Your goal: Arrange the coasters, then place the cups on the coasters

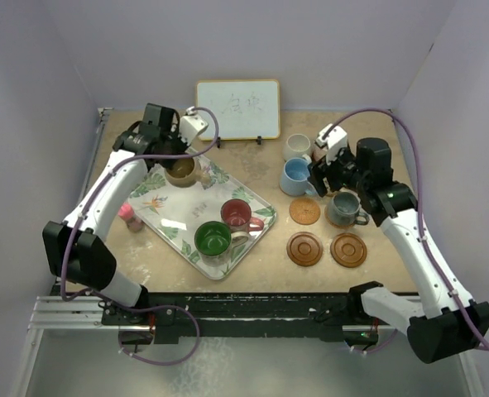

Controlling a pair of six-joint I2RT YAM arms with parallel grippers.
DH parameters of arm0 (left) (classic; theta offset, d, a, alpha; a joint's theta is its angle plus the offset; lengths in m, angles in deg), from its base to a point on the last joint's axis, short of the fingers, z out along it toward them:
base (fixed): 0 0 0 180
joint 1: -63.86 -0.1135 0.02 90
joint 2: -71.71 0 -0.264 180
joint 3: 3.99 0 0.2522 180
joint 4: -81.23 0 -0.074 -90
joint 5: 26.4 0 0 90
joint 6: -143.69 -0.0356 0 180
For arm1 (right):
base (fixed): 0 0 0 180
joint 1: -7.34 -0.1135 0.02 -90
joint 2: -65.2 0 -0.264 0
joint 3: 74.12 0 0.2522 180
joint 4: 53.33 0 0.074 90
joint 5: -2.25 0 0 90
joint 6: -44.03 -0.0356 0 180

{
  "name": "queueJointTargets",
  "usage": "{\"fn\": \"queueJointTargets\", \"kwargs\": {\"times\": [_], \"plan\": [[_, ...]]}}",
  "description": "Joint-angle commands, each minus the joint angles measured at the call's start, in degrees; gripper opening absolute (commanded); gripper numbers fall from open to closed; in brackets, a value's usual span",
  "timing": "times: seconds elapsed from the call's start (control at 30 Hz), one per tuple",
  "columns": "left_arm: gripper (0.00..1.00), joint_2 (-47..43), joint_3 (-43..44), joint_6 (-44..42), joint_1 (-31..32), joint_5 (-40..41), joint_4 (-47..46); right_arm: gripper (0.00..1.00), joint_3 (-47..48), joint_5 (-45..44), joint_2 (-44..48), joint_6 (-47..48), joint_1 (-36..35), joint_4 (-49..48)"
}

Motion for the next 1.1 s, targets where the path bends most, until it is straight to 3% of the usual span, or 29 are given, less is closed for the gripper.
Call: {"fn": "queueJointTargets", "kwargs": {"times": [0.0,0.4,0.67,1.07], "plan": [[0.03,-3.23,8.11,2.32,2.93,-4.48,-5.04,0.75,1.17,-5.62,2.68,-5.07,4.02,-2.34],[0.03,8.42,23.11,9.58,18.06,-7.80,-9.36,0.97,1.34,-9.32,3.32,-7.98,16.28,0.06],[0.03,20.26,30.33,14.57,26.39,-8.78,-11.94,0.99,0.30,-10.92,3.22,-8.47,22.49,-0.02],[0.03,33.50,36.62,21.07,33.80,-7.70,-14.62,0.99,0.21,-12.28,2.82,-7.69,24.78,0.55]]}}
